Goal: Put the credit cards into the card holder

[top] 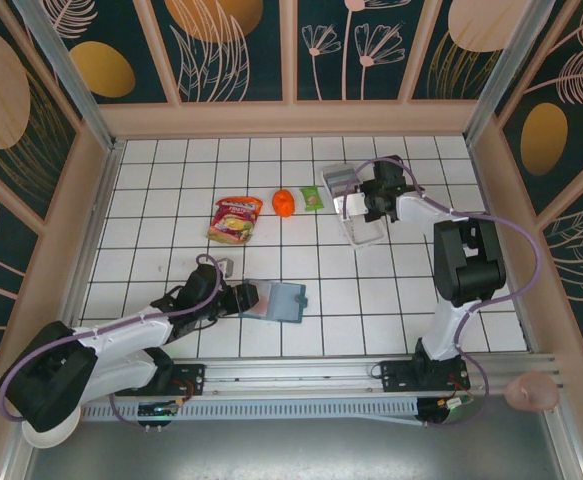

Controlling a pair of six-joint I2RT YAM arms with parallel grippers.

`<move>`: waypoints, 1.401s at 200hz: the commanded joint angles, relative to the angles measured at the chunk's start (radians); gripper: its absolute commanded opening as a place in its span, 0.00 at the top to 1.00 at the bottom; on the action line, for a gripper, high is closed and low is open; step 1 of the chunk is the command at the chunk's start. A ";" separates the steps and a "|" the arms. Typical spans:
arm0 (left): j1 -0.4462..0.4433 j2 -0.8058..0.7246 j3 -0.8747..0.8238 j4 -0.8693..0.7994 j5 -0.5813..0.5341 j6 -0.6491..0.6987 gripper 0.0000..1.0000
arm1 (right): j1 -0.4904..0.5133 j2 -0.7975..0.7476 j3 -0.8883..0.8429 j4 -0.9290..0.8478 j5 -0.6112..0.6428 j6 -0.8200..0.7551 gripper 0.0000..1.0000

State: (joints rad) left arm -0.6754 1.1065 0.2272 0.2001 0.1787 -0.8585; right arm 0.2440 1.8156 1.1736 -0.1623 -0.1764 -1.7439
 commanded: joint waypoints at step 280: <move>-0.011 -0.048 -0.019 -0.024 -0.048 -0.016 0.40 | 0.059 -0.042 0.054 -0.175 0.017 0.126 1.00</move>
State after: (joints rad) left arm -0.6811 1.0679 0.1963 0.2188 0.1726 -0.8696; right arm 0.2817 1.8530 1.1797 -0.2497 -0.1474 -1.6672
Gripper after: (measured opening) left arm 0.606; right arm 0.064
